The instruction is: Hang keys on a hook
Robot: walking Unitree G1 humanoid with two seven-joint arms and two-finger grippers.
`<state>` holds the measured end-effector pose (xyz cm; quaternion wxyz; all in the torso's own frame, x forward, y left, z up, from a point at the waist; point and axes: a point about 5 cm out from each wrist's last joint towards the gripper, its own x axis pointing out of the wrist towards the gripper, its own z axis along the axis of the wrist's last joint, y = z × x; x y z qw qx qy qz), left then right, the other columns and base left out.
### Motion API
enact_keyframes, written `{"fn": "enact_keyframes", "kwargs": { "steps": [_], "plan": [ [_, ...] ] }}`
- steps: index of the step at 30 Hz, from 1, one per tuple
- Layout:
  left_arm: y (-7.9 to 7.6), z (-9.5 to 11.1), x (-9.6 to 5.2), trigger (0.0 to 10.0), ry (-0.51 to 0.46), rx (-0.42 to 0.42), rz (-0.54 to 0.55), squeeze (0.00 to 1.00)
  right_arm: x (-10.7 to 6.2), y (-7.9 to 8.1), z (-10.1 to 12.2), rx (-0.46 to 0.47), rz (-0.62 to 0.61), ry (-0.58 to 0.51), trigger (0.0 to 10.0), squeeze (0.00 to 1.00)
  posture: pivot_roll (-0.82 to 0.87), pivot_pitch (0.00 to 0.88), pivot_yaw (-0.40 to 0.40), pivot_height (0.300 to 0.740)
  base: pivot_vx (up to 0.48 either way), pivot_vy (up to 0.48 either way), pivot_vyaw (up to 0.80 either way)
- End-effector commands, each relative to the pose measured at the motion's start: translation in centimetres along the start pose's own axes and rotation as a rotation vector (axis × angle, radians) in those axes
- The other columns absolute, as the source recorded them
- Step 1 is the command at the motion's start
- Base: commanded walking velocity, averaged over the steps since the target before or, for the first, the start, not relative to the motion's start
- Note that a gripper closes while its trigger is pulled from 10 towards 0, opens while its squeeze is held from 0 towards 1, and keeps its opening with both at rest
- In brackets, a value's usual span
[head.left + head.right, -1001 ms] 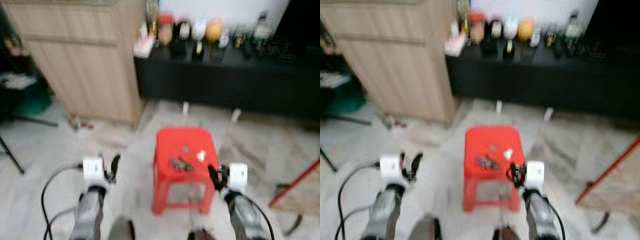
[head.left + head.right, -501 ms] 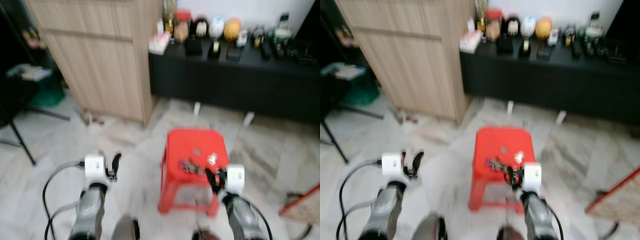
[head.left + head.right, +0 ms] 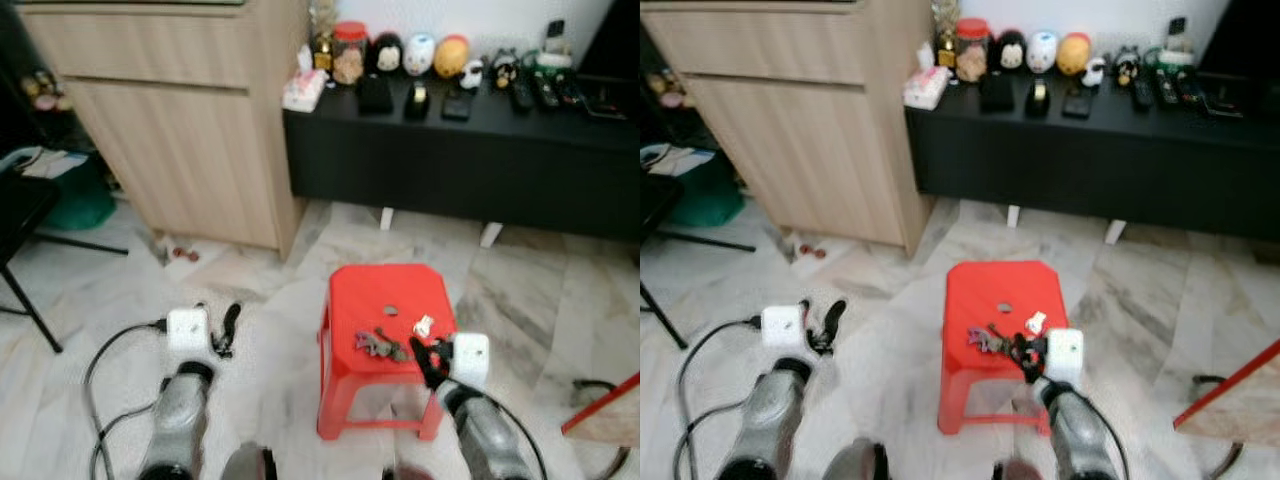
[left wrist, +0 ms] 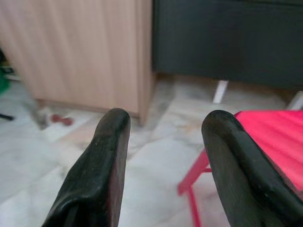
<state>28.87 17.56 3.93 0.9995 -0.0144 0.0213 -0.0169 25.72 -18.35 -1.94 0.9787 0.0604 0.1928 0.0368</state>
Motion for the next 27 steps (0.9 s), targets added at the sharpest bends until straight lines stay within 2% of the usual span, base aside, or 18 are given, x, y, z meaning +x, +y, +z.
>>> {"fn": "enact_keyframes", "kwargs": {
  "steps": [1, 14, 18, 19, 26, 27],
  "plan": [
    [1.1, -0.4, -0.4, 10.0, 0.026, 0.013, 0.029, 0.0, 0.4, 1.0, 0.1, 0.009, 0.028, -0.002, 10.0, 0.0, -0.04, 0.11, -0.022, 0.657, 0.311, 0.0, 0.0],
    [0.9, -0.4, -0.3, 10.0, 0.024, 0.011, 0.022, 0.0, 0.5, 1.3, -0.1, 0.012, 0.04, 0.021, 10.0, 0.0, -0.04, 0.11, -0.022, 0.657, 0.308, 0.0, 0.0],
    [0.9, -0.4, -0.3, 10.0, 0.022, 0.009, 0.021, 0.0, 0.5, 1.4, -0.3, -0.003, 0.059, 0.049, 10.0, 0.0, -0.04, 0.11, -0.02, 0.657, 0.0, 0.0, 0.0],
    [0.8, -0.4, -0.2, 10.0, 0.022, 0.009, 0.019, 0.0, 0.5, 1.5, -0.7, -0.036, 0.07, 0.089, 10.0, 0.0, -0.04, 0.11, -0.021, 0.657, 0.0, 0.0, 0.0],
    [0.7, -0.4, -0.2, 10.0, 0.023, 0.008, 0.011, 0.0, 0.6, 1.9, -1.4, -0.065, 0.117, 0.181, 10.0, 0.0, -0.04, 0.123, -0.023, 0.657, 0.0, 0.0, 0.0],
    [0.7, -0.4, -0.2, 10.0, 0.025, 0.007, 0.01, 0.0, 0.6, 2.0, -1.4, -0.067, 0.121, 0.193, 10.0, 0.02, -0.04, 0.125, -0.024, 0.657, 0.0, 0.0, 0.0]
  ]
}}
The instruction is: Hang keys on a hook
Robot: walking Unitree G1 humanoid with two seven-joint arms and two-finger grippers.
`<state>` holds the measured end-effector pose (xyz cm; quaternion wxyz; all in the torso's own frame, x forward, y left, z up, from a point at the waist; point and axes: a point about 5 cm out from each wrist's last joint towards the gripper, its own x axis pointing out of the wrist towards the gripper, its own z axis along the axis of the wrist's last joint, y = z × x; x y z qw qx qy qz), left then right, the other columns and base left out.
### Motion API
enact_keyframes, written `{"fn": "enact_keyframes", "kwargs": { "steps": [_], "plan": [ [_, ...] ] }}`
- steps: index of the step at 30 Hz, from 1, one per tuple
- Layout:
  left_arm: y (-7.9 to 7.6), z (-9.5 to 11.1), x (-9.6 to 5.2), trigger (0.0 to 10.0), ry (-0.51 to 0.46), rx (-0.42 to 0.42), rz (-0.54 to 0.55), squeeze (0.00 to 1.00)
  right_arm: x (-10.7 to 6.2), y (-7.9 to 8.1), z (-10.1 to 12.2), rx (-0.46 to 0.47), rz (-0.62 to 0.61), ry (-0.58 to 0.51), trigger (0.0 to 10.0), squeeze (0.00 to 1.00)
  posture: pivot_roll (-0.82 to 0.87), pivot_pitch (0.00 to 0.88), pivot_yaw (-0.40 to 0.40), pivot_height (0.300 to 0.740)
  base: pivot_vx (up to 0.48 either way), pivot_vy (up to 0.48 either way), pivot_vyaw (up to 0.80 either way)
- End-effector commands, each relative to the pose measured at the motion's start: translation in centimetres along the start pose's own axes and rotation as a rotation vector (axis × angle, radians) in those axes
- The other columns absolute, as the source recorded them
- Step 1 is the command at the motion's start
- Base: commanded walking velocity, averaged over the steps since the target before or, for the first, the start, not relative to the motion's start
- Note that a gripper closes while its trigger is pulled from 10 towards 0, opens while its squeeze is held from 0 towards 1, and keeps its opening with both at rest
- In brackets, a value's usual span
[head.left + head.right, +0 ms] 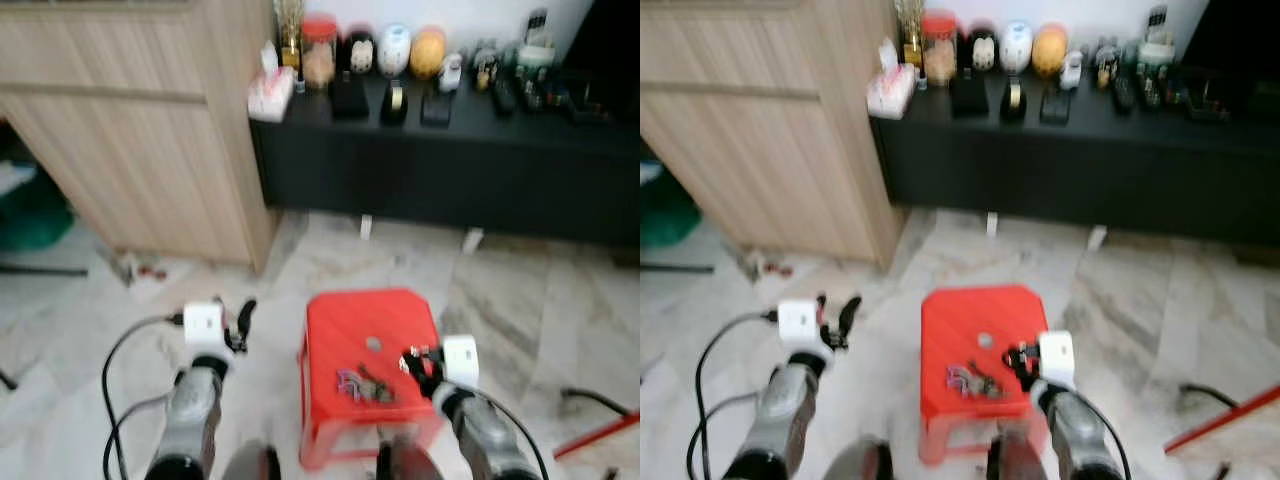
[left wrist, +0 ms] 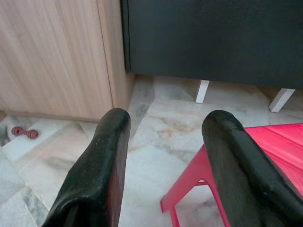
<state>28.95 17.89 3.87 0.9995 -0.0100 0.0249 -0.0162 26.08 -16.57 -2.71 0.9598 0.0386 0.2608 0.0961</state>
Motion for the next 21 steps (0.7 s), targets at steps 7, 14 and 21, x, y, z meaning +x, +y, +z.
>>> {"fn": "enact_keyframes", "kwargs": {
  "steps": [7, 14, 21],
  "plan": [
    [0.1, 0.1, 0.1, 10.0, 0.005, -0.008, -0.005, 0.0, 0.6, 0.2, 0.2, -0.026, 0.005, 0.08, 10.0, 1.0, -0.02, 0.148, -0.034, 0.657, 0.0, 0.0, 0.0],
    [-0.1, 1.6, 0.8, 10.0, -0.049, -0.057, -0.003, 0.0, 1.2, -0.5, 2.1, -0.029, -0.039, 0.058, 10.0, 1.0, -0.01, 0.201, -0.044, 0.657, 0.0, 0.0, 0.0],
    [-0.7, 3.1, 1.2, 10.0, -0.109, -0.074, -0.01, 0.0, 1.4, -0.5, 2.8, -0.055, -0.037, 0.05, 10.0, 1.0, 0.0, 0.262, -0.06, 0.657, 0.0, 0.0, 0.0]
  ]
}}
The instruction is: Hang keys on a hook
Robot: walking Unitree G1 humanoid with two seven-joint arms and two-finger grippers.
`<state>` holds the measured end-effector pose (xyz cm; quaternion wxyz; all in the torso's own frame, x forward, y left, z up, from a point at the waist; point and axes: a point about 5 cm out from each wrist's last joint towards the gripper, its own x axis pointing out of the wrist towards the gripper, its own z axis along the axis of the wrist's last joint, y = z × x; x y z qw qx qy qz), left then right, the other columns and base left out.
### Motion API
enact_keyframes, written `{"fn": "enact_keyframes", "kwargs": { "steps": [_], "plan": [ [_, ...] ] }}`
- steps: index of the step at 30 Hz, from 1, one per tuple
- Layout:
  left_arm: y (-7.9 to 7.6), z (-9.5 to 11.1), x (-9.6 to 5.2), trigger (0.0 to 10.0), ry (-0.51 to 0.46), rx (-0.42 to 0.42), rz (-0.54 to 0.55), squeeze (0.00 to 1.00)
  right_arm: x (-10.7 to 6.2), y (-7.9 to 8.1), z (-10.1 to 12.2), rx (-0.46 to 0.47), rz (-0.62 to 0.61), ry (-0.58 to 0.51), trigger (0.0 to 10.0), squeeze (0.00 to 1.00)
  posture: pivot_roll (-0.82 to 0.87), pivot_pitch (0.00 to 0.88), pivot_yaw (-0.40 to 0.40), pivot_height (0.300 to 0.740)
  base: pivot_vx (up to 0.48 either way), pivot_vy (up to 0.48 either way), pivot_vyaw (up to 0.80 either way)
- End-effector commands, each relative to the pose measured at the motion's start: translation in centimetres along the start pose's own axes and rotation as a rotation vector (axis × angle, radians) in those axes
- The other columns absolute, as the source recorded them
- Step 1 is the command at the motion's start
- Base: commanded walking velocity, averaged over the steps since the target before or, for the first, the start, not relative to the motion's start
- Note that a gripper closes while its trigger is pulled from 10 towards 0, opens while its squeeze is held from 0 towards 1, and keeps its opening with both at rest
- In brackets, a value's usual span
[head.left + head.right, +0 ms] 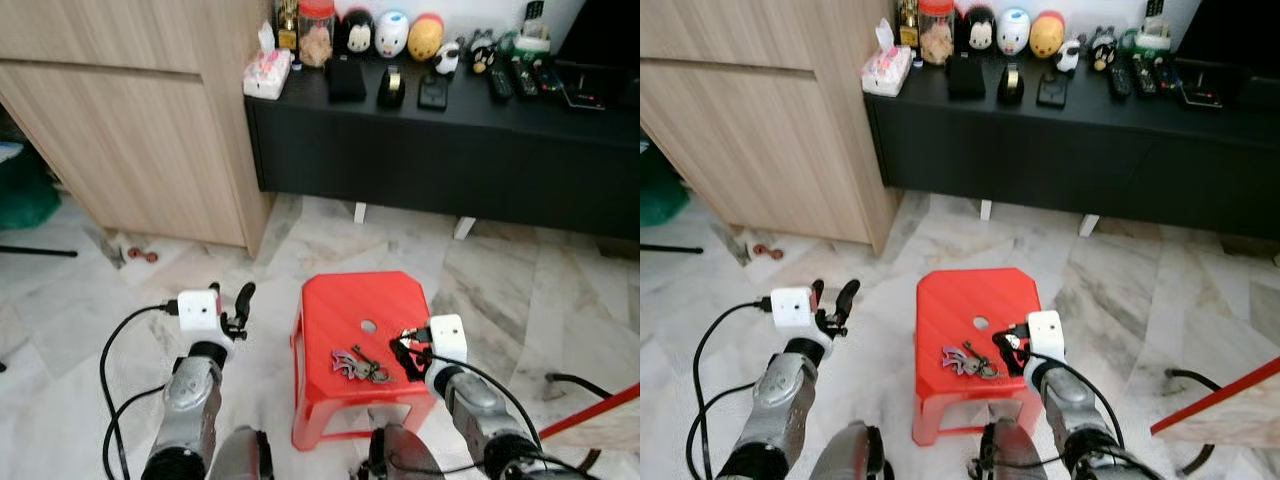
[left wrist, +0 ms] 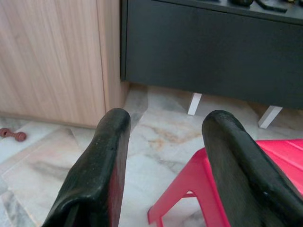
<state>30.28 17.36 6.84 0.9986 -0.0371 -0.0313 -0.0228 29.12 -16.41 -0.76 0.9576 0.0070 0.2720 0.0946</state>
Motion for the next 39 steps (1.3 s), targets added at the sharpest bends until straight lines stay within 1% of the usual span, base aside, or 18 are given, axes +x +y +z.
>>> {"fn": "enact_keyframes", "kwargs": {
  "steps": [1, 2, 4, 6, 9, 11, 12, 16, 26, 27, 28, 29, 33, 34, 35, 37, 38, 39],
  "plan": [
    [-0.2, 0.2, 0.0, 10.0, -0.002, -0.023, 0.006, 0.0, -0.2, -0.5, -0.5, -0.001, -0.018, 0.024, 10.0, 0.52, 0.0, 0.272, -0.063, 0.657, 0.0, 0.0, 0.0],
    [-0.2, 0.3, 0.0, 10.0, -0.006, -0.024, 0.005, 0.0, -0.2, -0.5, -0.5, -0.004, -0.02, 0.027, 10.0, 0.0, 0.0, 0.272, -0.063, 0.657, 0.0, 0.0, 0.0],
    [-0.6, 0.7, -0.2, 10.0, -0.017, -0.03, 0.001, 0.0, -0.3, -0.6, -0.9, -0.009, -0.024, 0.04, 10.0, 0.0, 0.01, 0.308, -0.069, 0.657, 0.0, 0.0, 0.0],
    [-0.7, 0.6, -0.4, 10.0, -0.016, -0.03, 0.0, 0.0, -0.4, -0.6, -1.0, -0.01, -0.023, 0.043, 10.0, 0.0, 0.02, 0.315, -0.07, 0.657, 0.0, 0.0, 0.0],
    [-0.5, -0.4, -1.6, 10.0, 0.026, -0.034, 0.02, 0.0, -0.3, -0.2, -1.2, -0.018, -0.009, 0.042, 10.0, 0.0, 0.02, 0.339, -0.074, 0.657, 0.0, 0.0, 0.0],
    [-0.4, -0.6, -2.2, 10.0, 0.035, -0.033, 0.028, 0.0, -0.3, 0.0, -1.2, -0.022, -0.002, 0.035, 10.0, 0.0, 0.03, 0.352, -0.076, 0.657, 0.0, 0.0, 0.0],
    [-0.3, -0.6, -2.9, 10.0, 0.037, -0.034, 0.035, 0.0, -0.3, 0.0, -0.9, -0.021, -0.003, 0.02, 10.0, 0.0, 0.04, 0.362, -0.079, 0.657, 0.0, 0.0, 0.0],
    [-0.2, -0.5, -3.8, 10.0, 0.04, -0.033, 0.05, 0.0, 0.1, 0.3, 0.2, -0.002, 0.005, -0.023, 10.0, 0.0, 0.05, 0.384, -0.083, 0.657, 0.0, 0.0, 0.0],
    [-0.1, 0.1, -4.7, 10.0, 0.026, -0.024, 0.066, 0.0, 0.7, 1.0, 2.0, -0.016, 0.033, -0.063, 10.0, 0.0, 0.06, 0.403, -0.09, 0.657, 0.0, 0.0, 0.0],
    [0.3, -0.1, -5.2, 10.0, 0.037, -0.019, 0.082, 0.0, 0.8, 1.1, 2.3, -0.016, 0.036, -0.071, 10.0, 0.0, 0.07, 0.401, -0.091, 0.657, 0.0, 0.0, 0.0],
    [0.3, -0.1, -5.2, 10.0, 0.037, -0.019, 0.082, 0.0, 0.8, 1.1, 2.3, -0.016, 0.036, -0.071, 10.0, 0.0, 0.07, 0.401, -0.091, 0.657, 0.0, 0.0, 0.0],
    [0.8, -0.4, -5.9, 10.0, 0.053, -0.008, 0.105, 0.0, 0.8, 1.2, 2.5, -0.01, 0.039, -0.081, 10.0, 0.0, 0.06, 0.399, -0.091, 0.657, 0.0, 0.0, 0.0],
    [2.2, -0.8, -7.7, 10.0, 0.087, 0.019, 0.14, 0.0, 0.8, 1.3, 2.8, 0.014, 0.042, -0.117, 10.0, 0.0, 0.06, 0.388, -0.091, 0.657, 0.0, 0.0, 0.0],
    [2.2, -0.8, -7.7, 10.0, 0.087, 0.019, 0.14, 0.0, 0.8, 1.3, 2.8, 0.014, 0.042, -0.117, 10.0, 0.0, 0.06, 0.388, -0.091, 0.657, 0.0, 0.0, 0.0],
    [2.6, -0.9, -8.4, 10.0, 0.095, 0.04, 0.146, 0.0, 0.7, 1.3, 2.9, 0.024, 0.042, -0.136, 10.0, 0.0, 0.06, 0.382, -0.09, 0.657, 0.0, 0.0, 0.0],
    [3.0, -1.0, -8.8, 10.0, 0.102, 0.061, 0.15, 0.0, 0.7, 1.2, 3.0, 0.027, 0.041, -0.146, 10.0, 0.0, 0.05, 0.371, -0.09, 0.657, 0.0, 0.0, 0.0],
    [3.7, -0.8, -9.3, 10.0, 0.095, 0.088, 0.166, 0.0, 0.7, 1.0, 3.1, 0.023, 0.034, -0.153, 10.0, 0.0, 0.05, 0.367, -0.09, 0.657, 0.0, 0.0, 0.0],
    [4.2, -0.5, -9.3, 10.0, 0.088, 0.09, 0.186, 0.0, 0.6, 0.8, 3.2, 0.025, 0.028, -0.16, 10.0, 0.0, 0.05, 0.349, -0.093, 0.657, 0.0, 0.0, 0.0]
  ]
}}
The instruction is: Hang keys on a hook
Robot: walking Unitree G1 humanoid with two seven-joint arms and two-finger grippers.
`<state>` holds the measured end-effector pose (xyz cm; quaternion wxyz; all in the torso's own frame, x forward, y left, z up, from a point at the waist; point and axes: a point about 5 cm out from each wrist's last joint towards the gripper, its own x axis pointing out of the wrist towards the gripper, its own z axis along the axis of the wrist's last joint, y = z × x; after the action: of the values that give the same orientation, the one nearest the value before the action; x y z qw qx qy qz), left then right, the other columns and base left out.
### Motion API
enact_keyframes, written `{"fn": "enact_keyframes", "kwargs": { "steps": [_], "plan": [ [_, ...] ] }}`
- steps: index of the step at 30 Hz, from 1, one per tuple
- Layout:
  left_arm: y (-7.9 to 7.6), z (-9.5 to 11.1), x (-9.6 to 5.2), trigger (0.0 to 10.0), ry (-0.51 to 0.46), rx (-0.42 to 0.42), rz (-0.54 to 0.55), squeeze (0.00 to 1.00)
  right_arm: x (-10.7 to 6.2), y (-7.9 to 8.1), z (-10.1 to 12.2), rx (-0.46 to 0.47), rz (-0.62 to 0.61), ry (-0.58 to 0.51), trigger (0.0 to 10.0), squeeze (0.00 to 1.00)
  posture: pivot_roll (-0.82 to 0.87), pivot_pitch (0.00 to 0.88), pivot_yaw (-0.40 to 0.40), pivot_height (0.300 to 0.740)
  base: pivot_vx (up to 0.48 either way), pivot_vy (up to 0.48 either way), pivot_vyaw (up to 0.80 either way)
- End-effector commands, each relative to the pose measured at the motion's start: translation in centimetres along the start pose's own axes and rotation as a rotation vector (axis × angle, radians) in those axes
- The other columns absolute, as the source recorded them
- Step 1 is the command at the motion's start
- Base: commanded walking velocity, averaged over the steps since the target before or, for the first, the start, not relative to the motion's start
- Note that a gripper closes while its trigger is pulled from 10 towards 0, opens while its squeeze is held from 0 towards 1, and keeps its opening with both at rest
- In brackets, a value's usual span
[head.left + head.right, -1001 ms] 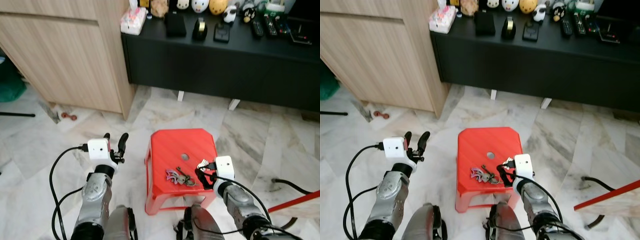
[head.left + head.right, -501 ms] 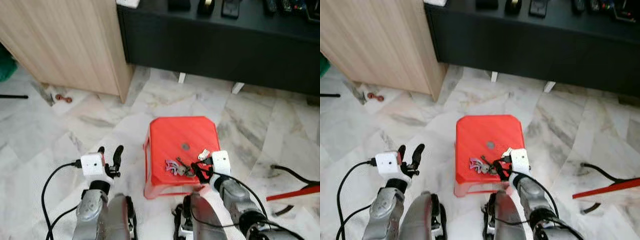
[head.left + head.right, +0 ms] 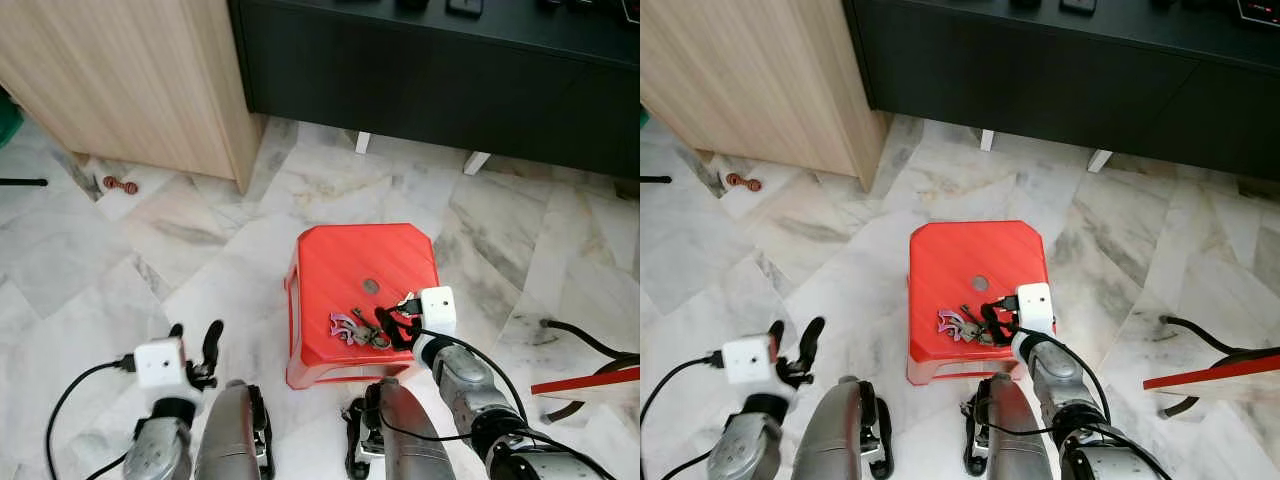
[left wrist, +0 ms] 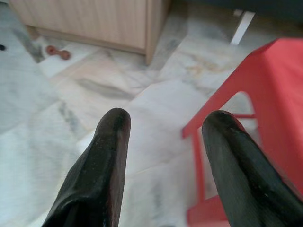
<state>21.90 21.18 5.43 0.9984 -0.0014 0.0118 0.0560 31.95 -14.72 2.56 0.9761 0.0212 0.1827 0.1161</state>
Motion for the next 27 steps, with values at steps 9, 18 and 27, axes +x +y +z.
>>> {"fn": "enact_keyframes", "kwargs": {
  "steps": [9, 18, 27],
  "plan": [
    [0.9, 1.1, 1.6, 10.0, -0.038, 0.035, 0.013, 0.0, -0.7, -1.1, -1.0, 0.038, -0.045, 0.008, 10.0, 0.0, 0.04, 0.271, -0.092, 0.657, 0.0, 0.0, 0.0],
    [-1.0, 1.4, 3.0, 10.0, -0.059, 0.016, -0.042, 0.0, -0.8, -1.1, -1.2, 0.045, -0.06, 0.017, 10.0, 0.0, 0.02, 0.247, -0.087, 0.657, 0.0, 0.0, 0.0],
    [-1.4, 1.6, 3.5, 10.0, -0.072, 0.009, -0.052, 0.0, -0.6, -1.5, -0.6, 0.031, -0.071, 0.007, 10.0, 0.0, 0.02, 0.245, -0.088, 0.628, 0.0, 0.0, 0.0]
  ]
}}
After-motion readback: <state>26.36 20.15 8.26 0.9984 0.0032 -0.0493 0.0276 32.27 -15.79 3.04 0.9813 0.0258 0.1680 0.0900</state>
